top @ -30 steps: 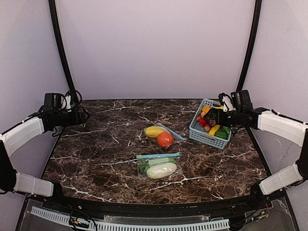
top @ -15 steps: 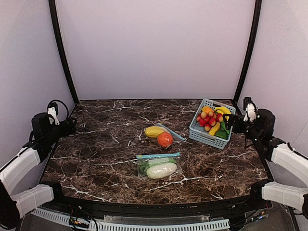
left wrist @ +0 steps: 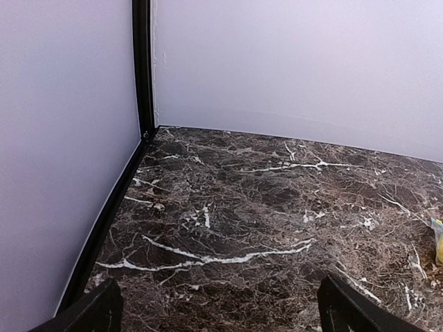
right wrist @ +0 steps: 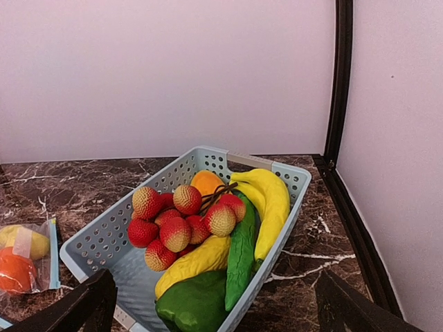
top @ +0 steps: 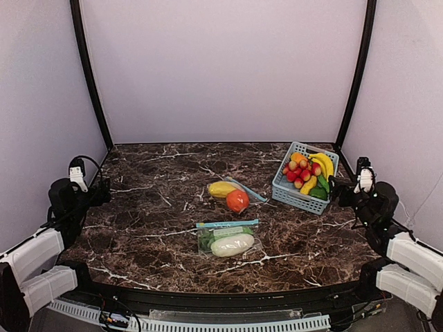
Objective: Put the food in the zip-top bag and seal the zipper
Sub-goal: Reset both arms
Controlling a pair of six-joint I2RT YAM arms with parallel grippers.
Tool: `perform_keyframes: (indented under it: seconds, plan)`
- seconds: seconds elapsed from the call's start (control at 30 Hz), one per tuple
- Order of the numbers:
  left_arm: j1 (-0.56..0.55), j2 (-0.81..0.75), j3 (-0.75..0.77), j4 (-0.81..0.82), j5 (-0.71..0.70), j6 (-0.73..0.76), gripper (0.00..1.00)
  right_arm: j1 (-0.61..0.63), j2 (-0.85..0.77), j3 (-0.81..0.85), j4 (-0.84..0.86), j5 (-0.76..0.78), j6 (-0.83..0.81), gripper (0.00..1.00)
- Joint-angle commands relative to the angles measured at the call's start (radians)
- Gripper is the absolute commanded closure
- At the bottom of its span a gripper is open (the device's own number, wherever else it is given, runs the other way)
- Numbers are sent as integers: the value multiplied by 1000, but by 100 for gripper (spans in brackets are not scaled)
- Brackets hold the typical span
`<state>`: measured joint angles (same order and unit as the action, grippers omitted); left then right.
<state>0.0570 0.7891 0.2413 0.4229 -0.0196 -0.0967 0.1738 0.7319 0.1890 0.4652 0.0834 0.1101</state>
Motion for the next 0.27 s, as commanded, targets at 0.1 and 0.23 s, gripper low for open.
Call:
perform_keyframes:
  seconds: [0.1, 0.23]
  plan:
    - [-2, -24, -18, 55, -8, 33, 1, -7, -72, -38, 69, 37, -45, 1]
    - [-1, -43, -24, 58, -23, 21, 1, -6, -89, -50, 69, 50, -48, 1]
